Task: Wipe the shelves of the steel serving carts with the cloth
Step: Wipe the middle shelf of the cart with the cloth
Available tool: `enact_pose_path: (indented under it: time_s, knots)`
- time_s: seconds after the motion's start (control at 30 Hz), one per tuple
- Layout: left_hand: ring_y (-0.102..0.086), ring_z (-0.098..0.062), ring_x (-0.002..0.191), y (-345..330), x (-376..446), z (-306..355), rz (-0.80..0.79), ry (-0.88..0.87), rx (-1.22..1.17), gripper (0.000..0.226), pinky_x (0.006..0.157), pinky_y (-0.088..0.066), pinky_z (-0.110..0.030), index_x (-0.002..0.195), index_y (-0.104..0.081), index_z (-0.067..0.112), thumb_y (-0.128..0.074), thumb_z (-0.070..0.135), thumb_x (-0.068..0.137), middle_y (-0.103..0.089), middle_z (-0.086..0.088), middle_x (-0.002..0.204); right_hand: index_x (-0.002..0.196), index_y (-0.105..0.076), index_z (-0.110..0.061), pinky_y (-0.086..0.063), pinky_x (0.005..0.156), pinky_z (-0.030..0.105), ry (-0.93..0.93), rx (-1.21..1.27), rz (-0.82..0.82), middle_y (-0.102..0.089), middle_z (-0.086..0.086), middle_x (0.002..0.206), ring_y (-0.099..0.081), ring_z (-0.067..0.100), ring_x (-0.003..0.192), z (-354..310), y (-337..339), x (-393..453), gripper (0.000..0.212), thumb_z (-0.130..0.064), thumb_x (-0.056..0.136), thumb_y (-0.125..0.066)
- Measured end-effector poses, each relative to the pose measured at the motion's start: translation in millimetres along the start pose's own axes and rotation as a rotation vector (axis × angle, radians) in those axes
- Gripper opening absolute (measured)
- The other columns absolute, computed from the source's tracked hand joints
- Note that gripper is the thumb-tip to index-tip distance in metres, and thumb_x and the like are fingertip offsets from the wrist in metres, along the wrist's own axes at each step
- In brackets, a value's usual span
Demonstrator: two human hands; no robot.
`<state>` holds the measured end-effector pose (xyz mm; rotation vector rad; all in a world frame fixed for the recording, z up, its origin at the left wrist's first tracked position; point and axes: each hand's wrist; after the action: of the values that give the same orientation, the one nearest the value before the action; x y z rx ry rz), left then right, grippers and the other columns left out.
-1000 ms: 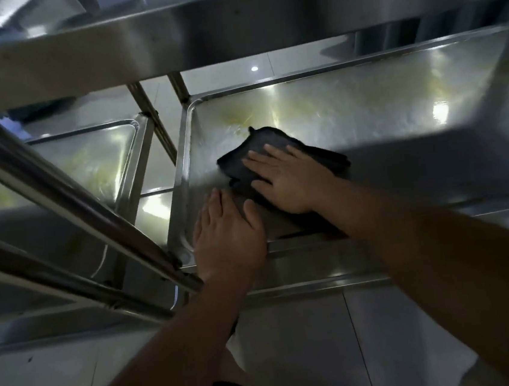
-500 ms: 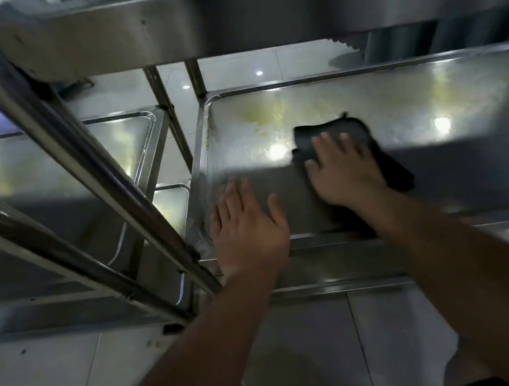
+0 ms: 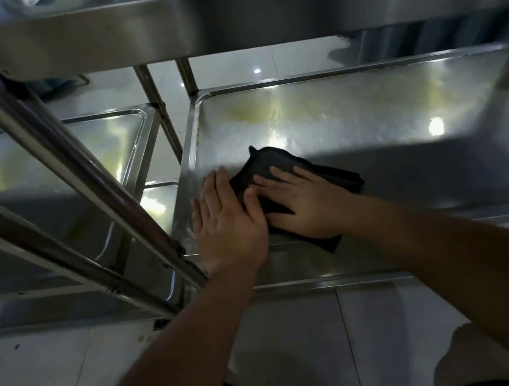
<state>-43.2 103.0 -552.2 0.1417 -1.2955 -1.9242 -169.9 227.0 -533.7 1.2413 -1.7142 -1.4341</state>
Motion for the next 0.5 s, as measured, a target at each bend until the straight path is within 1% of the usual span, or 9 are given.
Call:
enact_pose_path:
  time_s: [0.07,0.13,0.2,0.27,0.33,0.43,0.5]
  knots:
    - [-0.028,-0.025,0.157,2.2,-0.1,1.5,-0.024,0.009,0.012,0.068,0.130,-0.014,-0.045,0.163,-0.034,0.017,-0.023,0.052,0.106,-0.032,-0.006,0.170,0.163,-0.002,-0.044,0.009,0.127,0.037,-0.015,0.007,-0.010,0.006,-0.028,0.167,0.014,0.000,0.154,5.4,-1.4,-25.6,0.092,-0.092,0.085,-0.014]
    - [-0.026,-0.026,0.158,4.5,0.2,3.0,-0.060,0.005,0.045,0.065,0.130,-0.014,-0.045,0.162,-0.037,0.016,-0.023,0.049,0.108,-0.032,-0.006,0.170,0.163,0.001,-0.042,0.010,0.125,0.035,-0.006,-0.053,-0.018,0.007,-0.027,0.167,0.017,0.000,0.153,10.1,-3.4,-48.0,0.093,-0.090,0.086,-0.019]
    - [-0.018,-0.022,0.161,5.6,2.0,3.1,-0.126,-0.008,0.087,0.064,0.131,-0.010,-0.044,0.163,-0.035,0.020,-0.022,0.051,0.109,-0.027,-0.002,0.172,0.163,0.000,-0.041,0.011,0.123,0.032,-0.005,-0.088,-0.017,0.004,-0.025,0.168,0.017,-0.001,0.151,15.9,-6.1,-66.5,0.086,-0.078,0.090,-0.023]
    - [-0.013,-0.020,0.162,6.3,3.6,2.6,-0.172,-0.020,0.123,0.064,0.130,-0.008,-0.044,0.164,-0.033,0.023,-0.022,0.053,0.108,-0.024,0.000,0.174,0.164,-0.004,-0.041,0.013,0.121,0.027,-0.015,-0.079,-0.020,0.000,-0.023,0.169,0.016,-0.002,0.150,22.7,-7.6,-80.8,0.077,-0.063,0.097,-0.036]
    - [-0.015,-0.020,0.161,7.5,3.6,3.2,-0.194,-0.033,0.144,0.063,0.130,-0.010,-0.045,0.164,-0.034,0.025,-0.023,0.054,0.109,-0.026,0.001,0.173,0.163,-0.011,-0.041,0.012,0.120,0.023,-0.013,-0.036,-0.027,-0.005,-0.022,0.169,0.013,-0.004,0.149,28.1,-6.8,-93.3,0.073,-0.049,0.102,-0.049]
    - [-0.022,-0.021,0.160,10.2,2.8,5.6,-0.198,-0.025,0.148,0.060,0.129,-0.015,-0.047,0.160,-0.043,0.025,-0.028,0.052,0.109,-0.034,-0.001,0.170,0.162,-0.024,-0.037,0.004,0.123,0.021,-0.024,0.062,0.019,-0.018,-0.019,0.168,0.000,-0.002,0.153,28.9,-5.4,-111.1,0.066,-0.035,0.104,-0.056]
    - [-0.025,-0.022,0.159,12.5,2.5,6.7,-0.218,-0.013,0.156,0.058,0.129,-0.016,-0.048,0.158,-0.046,0.025,-0.030,0.052,0.109,-0.037,0.000,0.169,0.160,-0.031,-0.034,0.004,0.121,0.017,-0.052,0.118,0.051,-0.027,-0.016,0.166,-0.010,0.002,0.155,26.0,-4.8,-121.7,0.066,-0.021,0.102,-0.058]
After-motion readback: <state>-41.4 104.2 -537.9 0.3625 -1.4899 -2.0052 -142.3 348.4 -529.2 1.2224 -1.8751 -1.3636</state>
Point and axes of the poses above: each hand's wrist, its own x-axis towards the middle knuckle, its own y-axis out of the back of the hand, z = x × y
